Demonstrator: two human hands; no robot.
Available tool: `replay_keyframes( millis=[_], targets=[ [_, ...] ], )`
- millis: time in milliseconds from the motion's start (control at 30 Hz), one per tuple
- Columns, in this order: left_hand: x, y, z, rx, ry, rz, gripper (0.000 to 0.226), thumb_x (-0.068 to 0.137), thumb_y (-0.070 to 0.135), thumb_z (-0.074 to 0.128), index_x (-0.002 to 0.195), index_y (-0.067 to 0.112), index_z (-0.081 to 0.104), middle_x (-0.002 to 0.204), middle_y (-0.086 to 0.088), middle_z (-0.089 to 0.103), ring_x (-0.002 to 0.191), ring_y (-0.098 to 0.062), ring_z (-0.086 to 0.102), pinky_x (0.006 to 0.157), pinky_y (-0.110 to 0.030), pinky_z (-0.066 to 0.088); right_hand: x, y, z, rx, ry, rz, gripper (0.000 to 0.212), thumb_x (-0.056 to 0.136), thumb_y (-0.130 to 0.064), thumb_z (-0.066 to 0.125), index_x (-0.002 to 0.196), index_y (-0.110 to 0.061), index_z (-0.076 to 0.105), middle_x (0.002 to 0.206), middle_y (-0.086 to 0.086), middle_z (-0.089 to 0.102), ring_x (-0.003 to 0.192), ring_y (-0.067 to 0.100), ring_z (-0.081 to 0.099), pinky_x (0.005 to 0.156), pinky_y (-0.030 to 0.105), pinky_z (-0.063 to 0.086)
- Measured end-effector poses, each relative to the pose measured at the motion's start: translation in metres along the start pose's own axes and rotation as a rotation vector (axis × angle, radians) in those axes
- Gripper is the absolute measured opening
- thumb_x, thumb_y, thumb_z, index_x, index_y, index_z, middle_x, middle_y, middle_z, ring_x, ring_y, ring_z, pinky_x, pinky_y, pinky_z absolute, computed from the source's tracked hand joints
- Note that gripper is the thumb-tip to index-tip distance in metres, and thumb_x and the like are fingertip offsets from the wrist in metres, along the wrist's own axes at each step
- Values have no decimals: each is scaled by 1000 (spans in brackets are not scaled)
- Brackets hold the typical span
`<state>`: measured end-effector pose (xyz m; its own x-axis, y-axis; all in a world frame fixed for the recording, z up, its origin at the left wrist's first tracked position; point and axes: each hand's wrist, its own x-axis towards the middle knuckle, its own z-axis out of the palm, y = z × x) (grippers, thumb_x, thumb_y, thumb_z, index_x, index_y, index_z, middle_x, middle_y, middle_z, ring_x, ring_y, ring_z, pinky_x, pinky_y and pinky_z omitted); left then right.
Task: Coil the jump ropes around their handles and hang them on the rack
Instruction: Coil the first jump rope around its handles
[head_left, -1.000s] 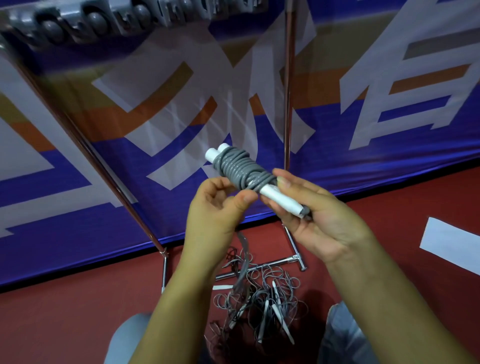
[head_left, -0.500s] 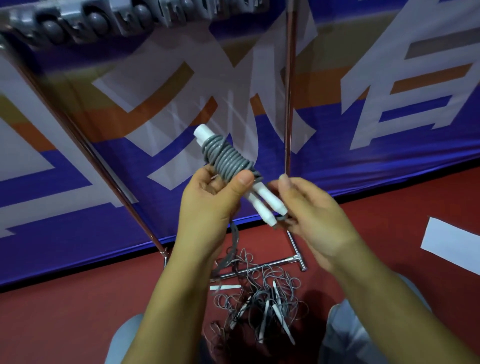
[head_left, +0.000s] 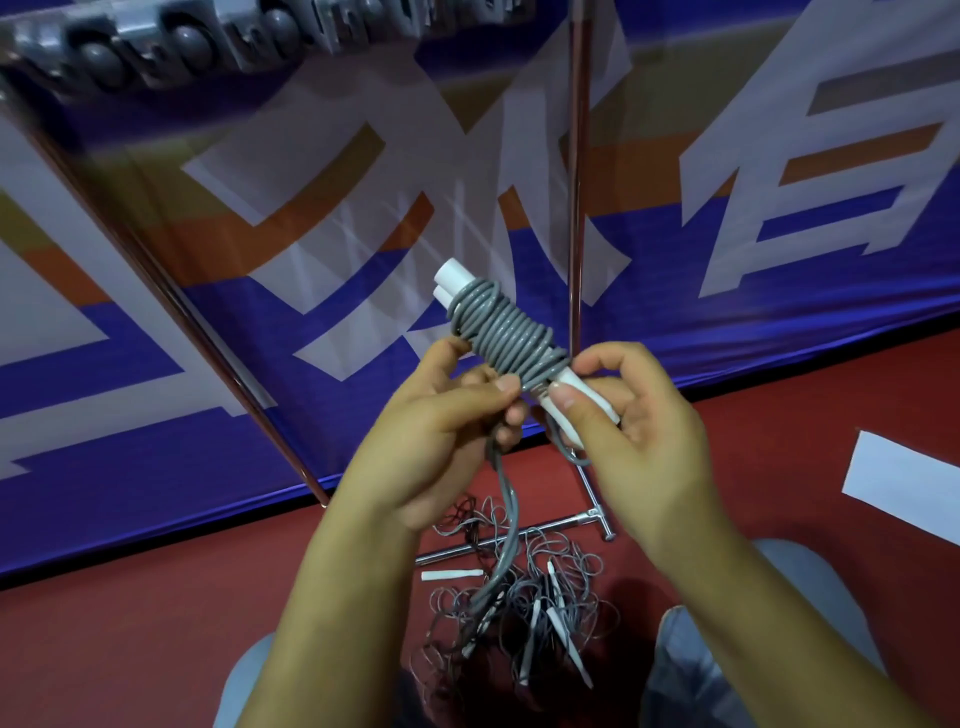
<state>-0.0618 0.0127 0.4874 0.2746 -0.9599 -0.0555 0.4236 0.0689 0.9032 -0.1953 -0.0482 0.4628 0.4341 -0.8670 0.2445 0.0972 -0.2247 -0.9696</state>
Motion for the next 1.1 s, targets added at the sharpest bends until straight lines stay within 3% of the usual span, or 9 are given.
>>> replay_keyframes(
  millis=[133, 200, 300, 400, 533, 667, 833, 967, 1100],
  targets=[
    [-1, 2, -9, -106, -162, -146, 46, 75, -9, 51, 111, 19, 51, 84, -6, 64, 66, -13, 60, 61, -26, 52, 4, -1, -1, 137, -37, 25, 28, 87, -9, 65, 77, -35, 61, 77, 6, 71, 63, 11, 64, 60, 25, 51],
    [-2, 1, -10, -39, -141, -183, 45, 73, -9, 54, 112, 14, 53, 84, -6, 66, 68, -13, 65, 65, -27, 56, 3, 0, -1, 175, -59, 41, 30, 87, -5, 64, 77, -34, 62, 74, 3, 71, 63, 9, 64, 59, 23, 50],
    [-4, 4, -9, 217, -59, -136, 36, 72, -13, 66, 105, 2, 60, 86, -6, 71, 76, -15, 69, 72, -25, 56, 1, 0, -2, 193, -79, 53, 25, 83, -12, 67, 78, -37, 64, 74, 7, 71, 61, 13, 65, 58, 26, 52],
    [-6, 14, -8, 605, 48, -42, 21, 75, -7, 68, 91, 7, 67, 77, 3, 73, 76, -7, 69, 71, -18, 54, 1, -1, -4, 194, -101, 78, 16, 81, -15, 68, 81, -30, 63, 74, 12, 70, 62, 19, 67, 58, 29, 53],
    [-9, 29, -14, 801, 16, -51, 27, 57, 25, 75, 81, 14, 73, 82, -5, 74, 80, -15, 70, 78, -24, 57, 0, -6, -2, 256, -137, 114, 20, 86, -2, 63, 83, -22, 60, 72, 16, 70, 60, 23, 66, 56, 30, 53],
    [-8, 30, -18, 750, -4, -77, 5, 54, 21, 72, 58, 18, 73, 65, 1, 71, 65, -6, 67, 66, -15, 53, 3, -9, 0, 362, -159, 225, 10, 84, -3, 61, 86, -12, 57, 65, 13, 69, 56, 23, 68, 55, 36, 56],
    [-3, 19, -20, 513, 7, -109, 4, 55, 6, 68, 54, 10, 69, 60, 0, 68, 60, -7, 65, 63, -17, 54, 5, -16, 0, 418, -162, 286, 6, 83, -4, 61, 86, -6, 56, 64, 12, 69, 53, 22, 68, 49, 29, 56],
    [-3, 11, -21, 414, -39, -47, 8, 60, -1, 68, 59, 2, 61, 59, -1, 67, 56, -7, 64, 55, -16, 50, 5, -18, 0, 469, -165, 321, 17, 70, -14, 63, 83, -5, 57, 65, 16, 69, 52, 25, 68, 49, 30, 57],
    [-4, 11, -25, 444, -159, -22, 14, 66, -1, 75, 61, 12, 71, 63, -4, 68, 53, -11, 62, 54, -19, 52, 6, -21, -3, 485, -216, 336, 20, 67, -16, 64, 82, -4, 57, 67, 19, 69, 54, 27, 69, 51, 31, 58]
  ],
)
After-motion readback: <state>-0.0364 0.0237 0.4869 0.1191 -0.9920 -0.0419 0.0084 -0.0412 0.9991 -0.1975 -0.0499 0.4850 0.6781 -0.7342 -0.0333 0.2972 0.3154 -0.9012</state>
